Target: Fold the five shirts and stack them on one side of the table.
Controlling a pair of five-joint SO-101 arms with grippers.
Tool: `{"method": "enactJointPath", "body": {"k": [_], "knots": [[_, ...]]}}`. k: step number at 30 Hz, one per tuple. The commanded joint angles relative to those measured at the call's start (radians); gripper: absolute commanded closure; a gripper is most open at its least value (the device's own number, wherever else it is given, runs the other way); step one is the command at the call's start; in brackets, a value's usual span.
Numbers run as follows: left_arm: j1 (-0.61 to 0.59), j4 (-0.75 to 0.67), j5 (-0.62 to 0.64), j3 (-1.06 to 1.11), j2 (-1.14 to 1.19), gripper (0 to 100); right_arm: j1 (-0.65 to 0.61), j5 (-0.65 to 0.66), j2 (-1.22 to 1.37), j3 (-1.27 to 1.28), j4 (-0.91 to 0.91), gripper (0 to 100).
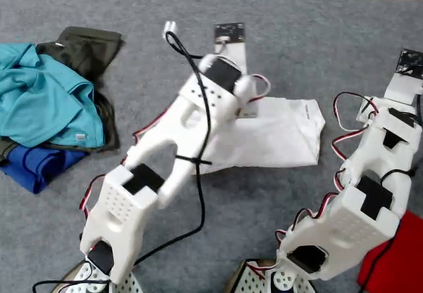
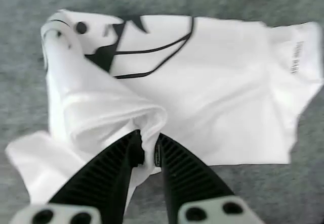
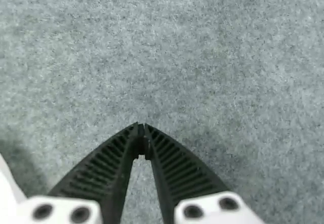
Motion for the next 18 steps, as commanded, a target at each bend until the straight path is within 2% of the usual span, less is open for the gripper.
{"method": "enactJointPath", "body": {"k": [1, 5, 8, 10, 18], "knots": [[0.028, -0.1, 0.063, -0.08, -0.01, 98, 0.016, -0.011, -0.038, -0.047, -0.015, 99.4], [0.058, -0.222, 0.063, -0.092, -0.01, 98, 0.031, -0.012, -0.038, -0.047, -0.015, 99.4], [0.083, -0.281, 0.063, -0.083, -0.007, 98, 0.076, -0.118, -0.042, -0.047, -0.014, 99.4], [0.1, -0.302, 0.063, -0.092, 0.018, 98, 0.107, -0.181, -0.039, -0.053, -0.014, 99.4], [0.164, -0.341, 0.058, -0.272, 0.203, 98, 0.119, -0.238, -0.039, -0.053, -0.02, 99.4]]}}
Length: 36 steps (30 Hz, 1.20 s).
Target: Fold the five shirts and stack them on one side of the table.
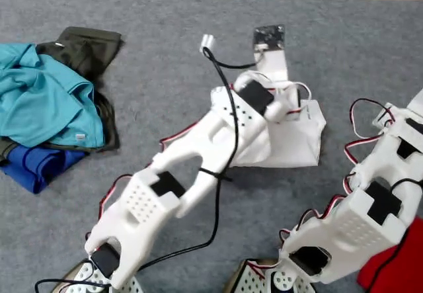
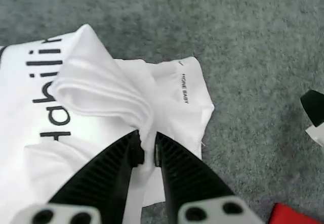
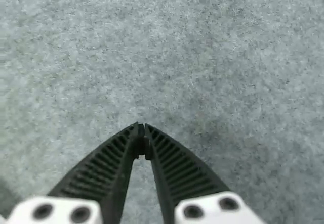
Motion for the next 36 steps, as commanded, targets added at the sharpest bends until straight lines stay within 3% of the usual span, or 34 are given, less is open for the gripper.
{"method": "enactJointPath", "body": {"k": [1, 12, 22, 26, 30, 36], "knots": [[0.025, -0.018, 0.003, -0.16, 0.053, 98, 0.021, -0.064, -0.039, -0.054, -0.02, 99.4], [0.097, -0.064, 0.009, -0.551, 0.352, 98, 0.012, -0.112, -0.039, -0.053, -0.021, 99.4], [0.097, -0.1, 0.009, -0.586, 0.426, 94, 0.012, -0.106, -0.039, -0.053, -0.021, 99.4], [0.095, -0.052, 0.075, -0.595, 0.421, 86, 0.008, -0.106, -0.039, -0.053, -0.021, 99.4], [0.071, -0.015, 0.078, -0.621, 0.41, 85, 0.007, -0.104, -0.039, -0.053, -0.021, 99.4], [-0.058, 0.221, 0.074, -0.793, 0.338, 83, 0.001, -0.104, -0.038, -0.054, -0.023, 99.4]]}}
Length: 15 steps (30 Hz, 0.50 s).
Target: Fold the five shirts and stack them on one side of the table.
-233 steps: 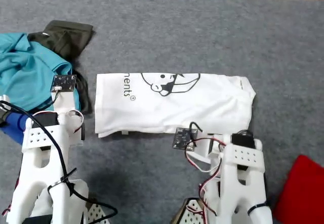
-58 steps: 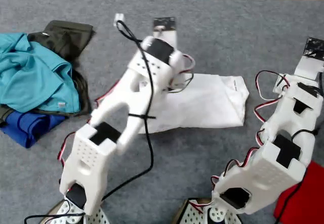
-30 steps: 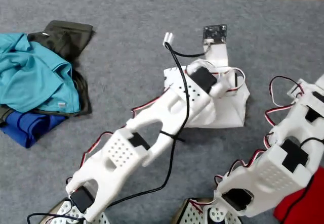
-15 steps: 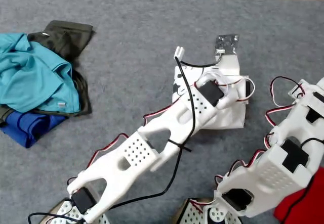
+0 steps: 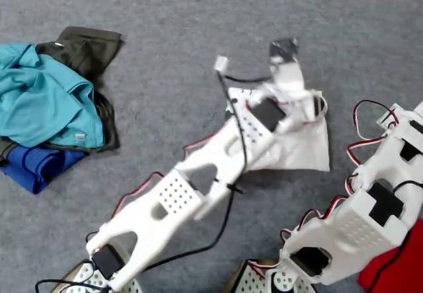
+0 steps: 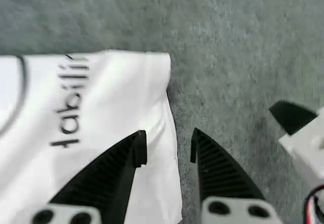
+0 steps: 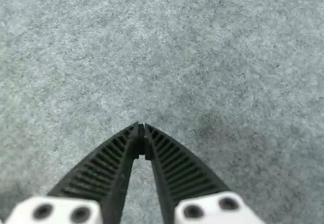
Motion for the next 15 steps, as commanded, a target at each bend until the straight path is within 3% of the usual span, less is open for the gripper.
{"method": "enactJointPath", "body": {"k": [1, 7, 15], "knots": [[-0.114, 0.126, 0.002, -0.098, -0.104, 84, -0.024, 0.002, -0.038, -0.054, -0.023, 99.4], [-0.275, 0.301, -0.1, -0.051, -0.081, 98, -0.064, 0.104, -0.038, -0.05, -0.015, 99.4], [-0.278, 0.307, -0.078, -0.046, 0.035, 98, -0.179, 0.348, -0.065, -0.079, 0.129, 99.5]]}}
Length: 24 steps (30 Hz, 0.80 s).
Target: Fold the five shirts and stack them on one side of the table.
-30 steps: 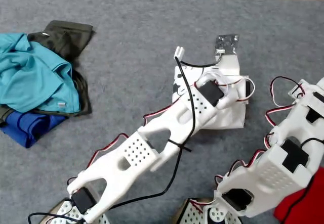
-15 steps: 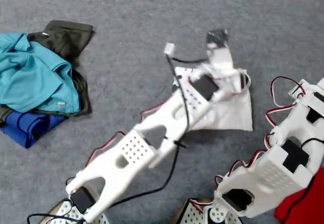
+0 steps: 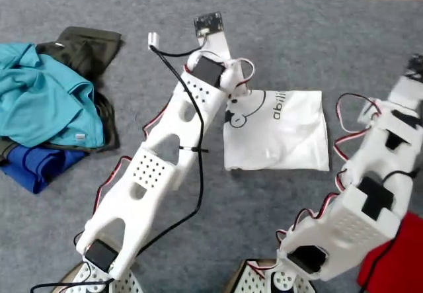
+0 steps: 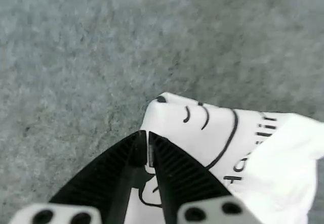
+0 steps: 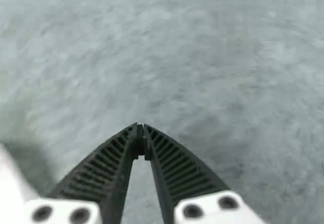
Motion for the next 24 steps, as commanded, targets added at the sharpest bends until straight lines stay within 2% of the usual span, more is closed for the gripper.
{"method": "enactJointPath", "body": {"k": [1, 4, 9, 12, 17, 24], "knots": [[0.0, -0.015, 0.04, -0.011, -0.004, 98, -0.074, 0.107, -0.081, -0.094, 0.132, 99.5], [-0.023, -0.018, 0.103, -0.011, -0.001, 98, -0.13, 0.21, -0.133, -0.173, 0.336, 99.5], [-0.052, -0.035, 0.106, 0.003, 0.01, 98, -0.254, 0.365, -0.153, -0.272, 0.634, 99.5], [-0.051, -0.052, 0.106, 0.048, 0.013, 98, -0.34, 0.451, -0.147, -0.298, 0.743, 99.5], [-0.075, -0.183, 0.107, 0.15, 0.067, 98, -0.409, 0.522, -0.081, -0.3, 0.75, 99.5], [-0.155, -0.123, 0.101, 0.1, 0.071, 98, -0.484, 0.517, 0.119, -0.377, 0.756, 99.5]]}}
